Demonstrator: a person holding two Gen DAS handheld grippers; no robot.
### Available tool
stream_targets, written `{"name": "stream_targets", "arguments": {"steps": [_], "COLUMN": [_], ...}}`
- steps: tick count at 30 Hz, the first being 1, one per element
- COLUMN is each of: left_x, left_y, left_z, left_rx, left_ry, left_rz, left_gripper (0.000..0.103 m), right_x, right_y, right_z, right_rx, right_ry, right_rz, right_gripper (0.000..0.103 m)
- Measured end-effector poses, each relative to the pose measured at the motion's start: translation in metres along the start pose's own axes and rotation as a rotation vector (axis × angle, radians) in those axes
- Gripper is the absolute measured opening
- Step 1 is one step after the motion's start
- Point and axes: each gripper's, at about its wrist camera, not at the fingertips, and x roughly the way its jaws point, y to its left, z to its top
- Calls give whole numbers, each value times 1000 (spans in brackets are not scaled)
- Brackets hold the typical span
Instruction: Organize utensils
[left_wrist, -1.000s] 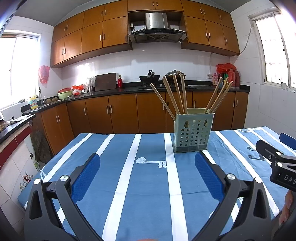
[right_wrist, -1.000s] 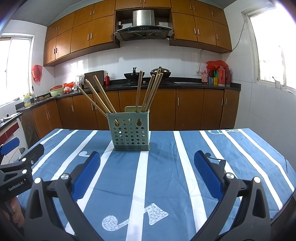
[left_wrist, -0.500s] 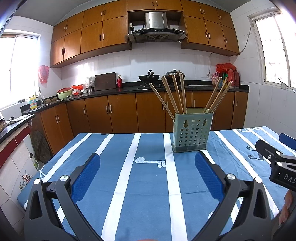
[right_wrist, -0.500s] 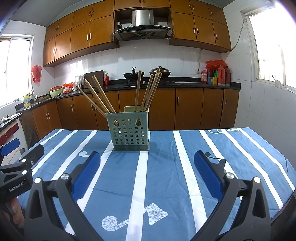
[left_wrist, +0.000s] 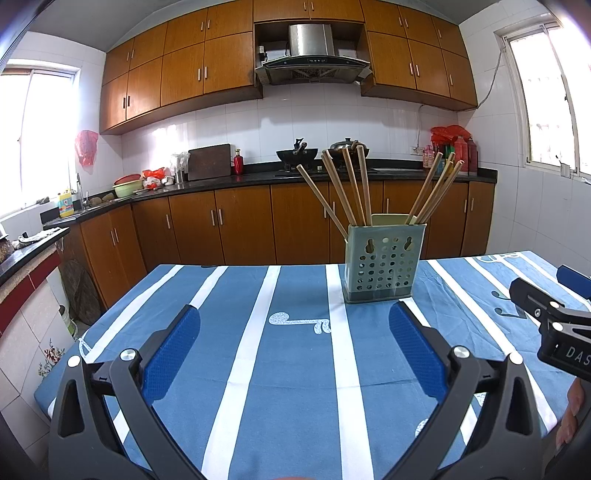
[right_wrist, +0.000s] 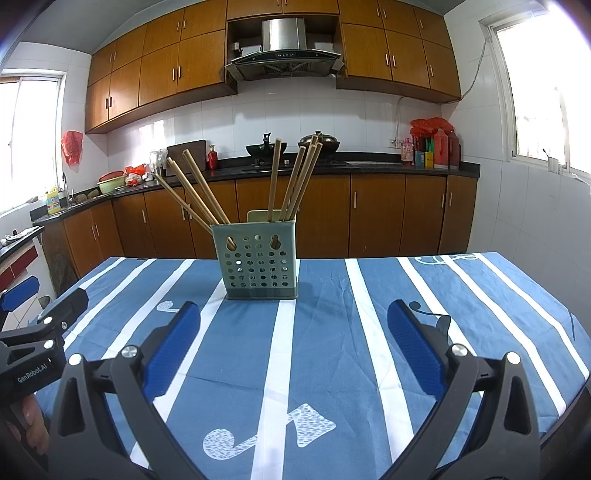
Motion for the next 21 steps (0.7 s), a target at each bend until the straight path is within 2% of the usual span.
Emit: {"name": "stream_targets", "arguments": {"steps": [21], "left_x": [2], "left_y": [-5], "left_z": [-2], "left_rx": [1], "left_ry": [5], "left_rz": [-3], "left_gripper": [101], "right_x": [1], "right_y": [0], "right_z": [-4], "right_rx": [6], "right_ry": [2], "right_rz": [0], "right_gripper": [99]}}
